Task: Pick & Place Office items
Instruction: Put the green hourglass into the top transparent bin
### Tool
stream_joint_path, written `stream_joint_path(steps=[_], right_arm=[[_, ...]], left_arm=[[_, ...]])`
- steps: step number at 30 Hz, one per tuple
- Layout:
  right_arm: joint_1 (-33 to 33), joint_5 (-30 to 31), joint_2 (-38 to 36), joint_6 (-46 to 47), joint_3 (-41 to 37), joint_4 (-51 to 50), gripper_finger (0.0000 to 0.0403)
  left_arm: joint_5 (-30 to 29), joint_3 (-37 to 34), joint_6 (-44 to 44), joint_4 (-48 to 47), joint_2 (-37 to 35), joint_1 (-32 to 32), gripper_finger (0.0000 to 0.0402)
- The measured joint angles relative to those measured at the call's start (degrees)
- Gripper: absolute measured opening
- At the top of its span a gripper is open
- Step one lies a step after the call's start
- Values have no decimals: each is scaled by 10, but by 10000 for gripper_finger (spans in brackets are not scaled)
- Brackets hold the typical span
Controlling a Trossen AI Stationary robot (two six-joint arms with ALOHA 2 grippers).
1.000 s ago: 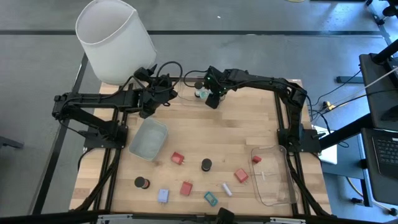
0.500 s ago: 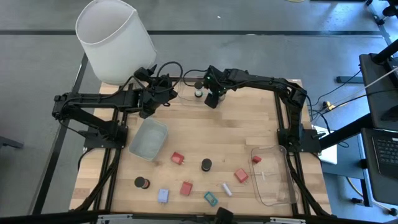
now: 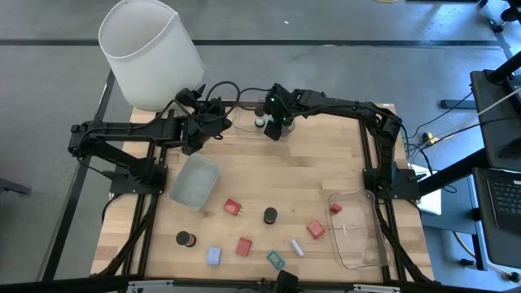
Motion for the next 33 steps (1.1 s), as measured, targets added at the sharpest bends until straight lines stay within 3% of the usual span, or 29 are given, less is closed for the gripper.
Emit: stream_joint_path(steps=[33], right_arm=[[-1,30,26,12,0,47,224]], left_arm=[[3,0,-32,-36,0,0,303]])
